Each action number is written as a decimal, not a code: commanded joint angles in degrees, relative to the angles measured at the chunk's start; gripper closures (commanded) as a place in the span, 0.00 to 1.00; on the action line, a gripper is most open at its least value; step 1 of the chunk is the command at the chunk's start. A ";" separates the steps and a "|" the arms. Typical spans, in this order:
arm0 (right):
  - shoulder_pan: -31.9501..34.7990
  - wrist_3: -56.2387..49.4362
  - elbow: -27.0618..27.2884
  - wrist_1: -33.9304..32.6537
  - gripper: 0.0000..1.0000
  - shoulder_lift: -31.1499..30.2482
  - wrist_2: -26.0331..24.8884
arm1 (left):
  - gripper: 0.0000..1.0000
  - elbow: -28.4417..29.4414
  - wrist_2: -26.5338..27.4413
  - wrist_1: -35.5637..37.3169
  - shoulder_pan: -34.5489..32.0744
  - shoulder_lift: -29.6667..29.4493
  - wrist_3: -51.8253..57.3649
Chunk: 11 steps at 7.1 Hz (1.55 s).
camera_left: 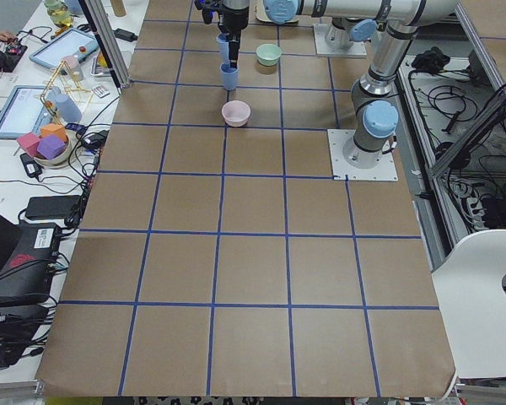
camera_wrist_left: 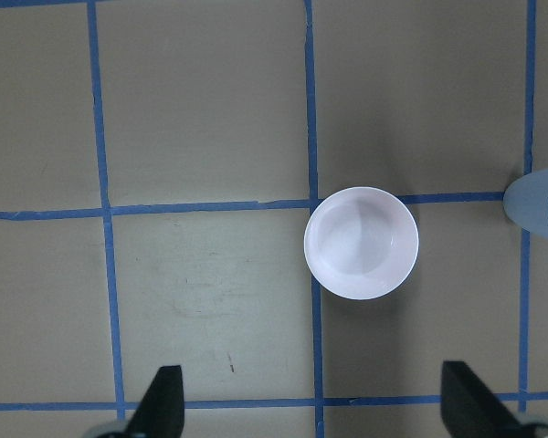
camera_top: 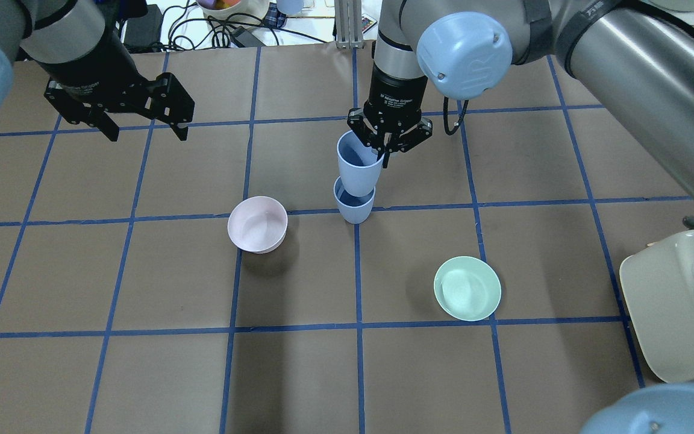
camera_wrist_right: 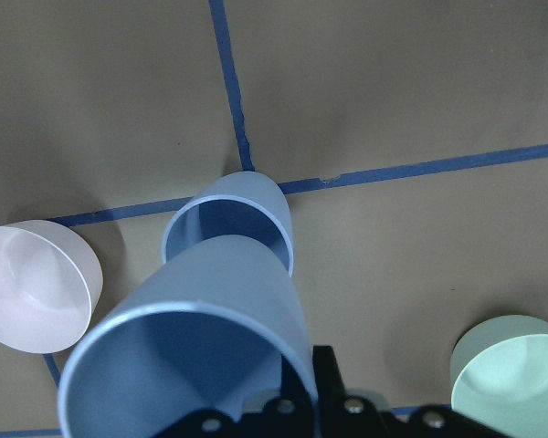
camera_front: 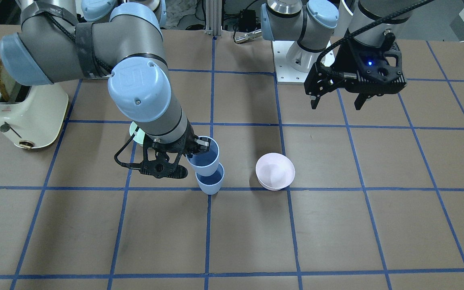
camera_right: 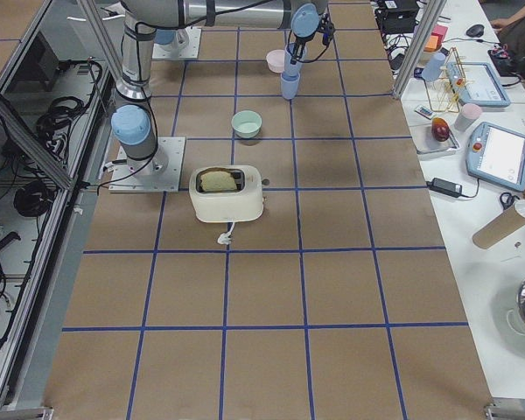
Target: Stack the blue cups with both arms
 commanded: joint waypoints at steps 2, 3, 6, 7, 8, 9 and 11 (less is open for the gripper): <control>0.53 0.08 0.82 -0.52 1.00 0.39 1.35 | 0.00 -0.34 0.16 0.00 -0.01 0.27 0.01; 0.53 0.08 0.91 -0.60 1.00 1.17 1.36 | 0.00 -0.34 0.16 0.00 -0.01 0.27 -0.07; 0.44 0.16 1.00 -0.60 1.00 1.36 1.36 | 0.00 -0.07 0.25 0.00 -0.01 0.36 -0.07; 0.44 0.08 1.17 -0.69 0.79 1.45 1.36 | 0.00 0.01 0.25 0.00 0.08 0.36 0.01; 0.44 -0.01 1.52 -0.78 0.77 1.45 1.36 | 0.00 -0.16 0.25 0.00 -0.01 0.45 0.01; 0.53 0.16 1.61 -0.95 0.54 1.36 1.36 | 0.00 -0.25 0.34 0.00 -0.01 0.45 0.01; 0.35 0.51 1.27 -4.54 0.12 1.10 0.39 | 0.00 -0.16 0.34 0.00 -0.01 0.45 0.01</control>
